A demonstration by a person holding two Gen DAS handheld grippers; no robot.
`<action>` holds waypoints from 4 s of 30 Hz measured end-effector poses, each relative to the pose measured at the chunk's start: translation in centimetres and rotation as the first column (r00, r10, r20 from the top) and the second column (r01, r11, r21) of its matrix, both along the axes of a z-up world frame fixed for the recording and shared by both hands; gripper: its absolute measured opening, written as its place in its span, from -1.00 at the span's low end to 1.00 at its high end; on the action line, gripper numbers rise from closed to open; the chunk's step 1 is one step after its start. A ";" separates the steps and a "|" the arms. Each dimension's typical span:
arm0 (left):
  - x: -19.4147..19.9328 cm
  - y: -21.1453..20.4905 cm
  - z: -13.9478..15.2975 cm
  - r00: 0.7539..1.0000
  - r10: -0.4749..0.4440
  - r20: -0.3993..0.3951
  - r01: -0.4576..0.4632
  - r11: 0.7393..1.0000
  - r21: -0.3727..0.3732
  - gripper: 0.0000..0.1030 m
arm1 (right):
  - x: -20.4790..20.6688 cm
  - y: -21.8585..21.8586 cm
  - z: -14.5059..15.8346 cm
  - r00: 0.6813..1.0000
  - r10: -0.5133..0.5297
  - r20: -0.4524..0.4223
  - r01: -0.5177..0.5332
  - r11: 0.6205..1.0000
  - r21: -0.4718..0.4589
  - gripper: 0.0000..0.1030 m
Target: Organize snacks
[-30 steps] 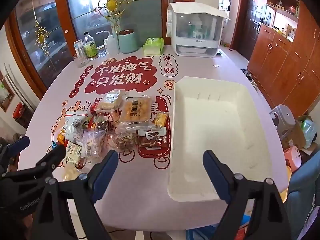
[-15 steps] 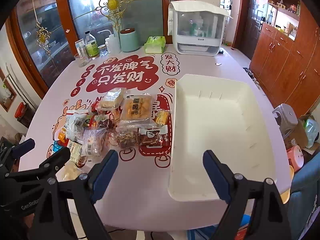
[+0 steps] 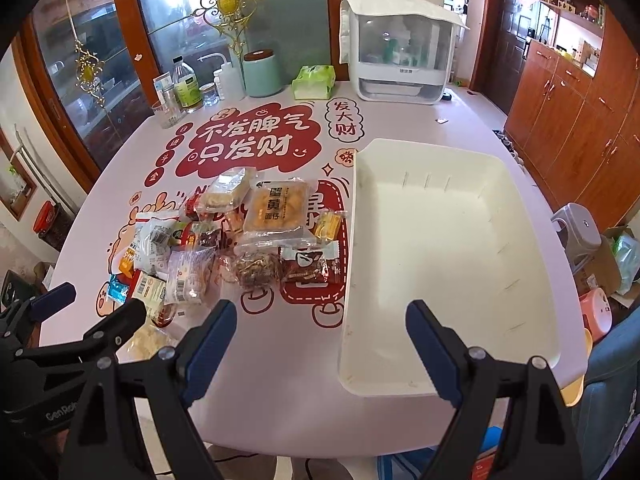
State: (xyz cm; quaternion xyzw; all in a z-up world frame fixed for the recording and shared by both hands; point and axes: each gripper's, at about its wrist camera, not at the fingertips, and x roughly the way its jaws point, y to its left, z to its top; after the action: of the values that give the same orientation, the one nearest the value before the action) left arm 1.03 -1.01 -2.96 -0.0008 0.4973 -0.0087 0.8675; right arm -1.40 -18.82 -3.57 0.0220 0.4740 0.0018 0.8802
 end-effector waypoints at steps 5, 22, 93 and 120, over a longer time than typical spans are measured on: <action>-0.1 0.0 -0.1 1.000 0.000 0.007 0.000 1.000 0.001 0.93 | -0.1 0.0 0.0 1.000 0.008 0.002 -0.008 1.000 -0.001 0.70; -0.3 -0.8 0.2 1.000 -0.004 0.026 0.003 1.000 0.019 0.93 | -0.4 -0.7 0.3 1.000 -0.004 0.012 0.005 1.000 -0.004 0.70; 7.0 23.5 -11.9 0.950 -0.234 -0.208 0.257 0.962 0.090 0.93 | 2.8 22.9 -11.6 0.721 0.674 -0.160 -0.681 0.732 0.017 0.69; 8.0 15.5 -15.7 0.547 -0.777 -0.312 0.831 0.549 0.088 0.28 | 3.0 17.4 -14.9 0.869 0.406 -0.284 -0.329 0.901 0.284 -0.13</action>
State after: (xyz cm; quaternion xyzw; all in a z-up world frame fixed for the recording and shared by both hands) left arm 9.07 14.51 -18.61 0.3256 0.5383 -0.3511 0.6935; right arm 1.63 -1.44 -18.42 0.0310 0.6090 0.2205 0.7613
